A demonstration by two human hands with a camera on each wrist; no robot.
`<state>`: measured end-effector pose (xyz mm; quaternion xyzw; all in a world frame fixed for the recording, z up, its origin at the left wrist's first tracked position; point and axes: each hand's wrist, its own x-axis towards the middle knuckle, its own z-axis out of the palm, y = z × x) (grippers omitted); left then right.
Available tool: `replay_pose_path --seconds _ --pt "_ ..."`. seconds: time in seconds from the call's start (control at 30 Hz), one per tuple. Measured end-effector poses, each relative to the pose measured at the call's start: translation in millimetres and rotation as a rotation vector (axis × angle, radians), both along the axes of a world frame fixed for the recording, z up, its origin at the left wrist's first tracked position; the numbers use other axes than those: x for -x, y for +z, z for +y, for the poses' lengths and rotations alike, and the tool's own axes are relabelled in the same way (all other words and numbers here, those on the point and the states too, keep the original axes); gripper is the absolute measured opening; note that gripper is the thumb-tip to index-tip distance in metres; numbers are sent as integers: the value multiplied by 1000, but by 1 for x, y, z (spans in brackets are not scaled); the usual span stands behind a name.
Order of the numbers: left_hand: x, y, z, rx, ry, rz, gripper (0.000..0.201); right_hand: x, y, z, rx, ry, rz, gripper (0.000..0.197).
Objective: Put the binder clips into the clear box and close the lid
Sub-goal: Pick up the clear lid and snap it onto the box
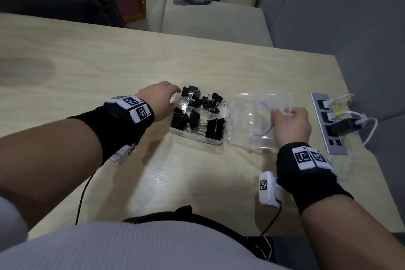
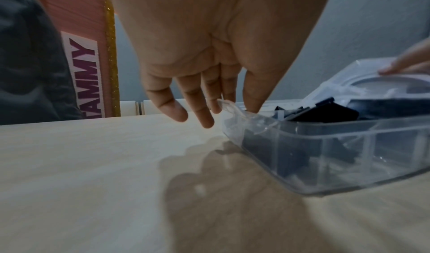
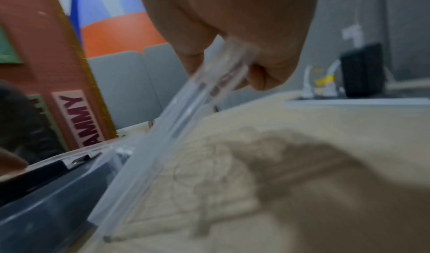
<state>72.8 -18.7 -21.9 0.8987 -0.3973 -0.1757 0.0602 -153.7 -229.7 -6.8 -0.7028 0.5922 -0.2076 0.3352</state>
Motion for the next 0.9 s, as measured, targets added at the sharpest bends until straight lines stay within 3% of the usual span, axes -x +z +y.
replay_pose_path --seconds 0.17,0.23,0.37,0.47,0.6,0.73,0.9 --pt "-1 11 -3 -41 -3 10 44 -16 33 1 420 210 -98 28" --pt "1 18 -5 0 25 -30 49 -25 42 4 569 348 -50 29" --pt "15 39 -15 210 -8 -70 60 -40 54 21 724 655 91 37" --pt "25 51 -24 371 -99 -40 48 -49 57 34 778 847 95 40" --pt "24 59 -25 466 -65 -31 24 -53 57 38 746 851 -42 38" --pt "20 59 -18 461 -205 4 32 -51 56 35 725 839 -70 40" --pt "19 58 -20 467 -128 -12 23 -55 54 42 685 757 -124 37"
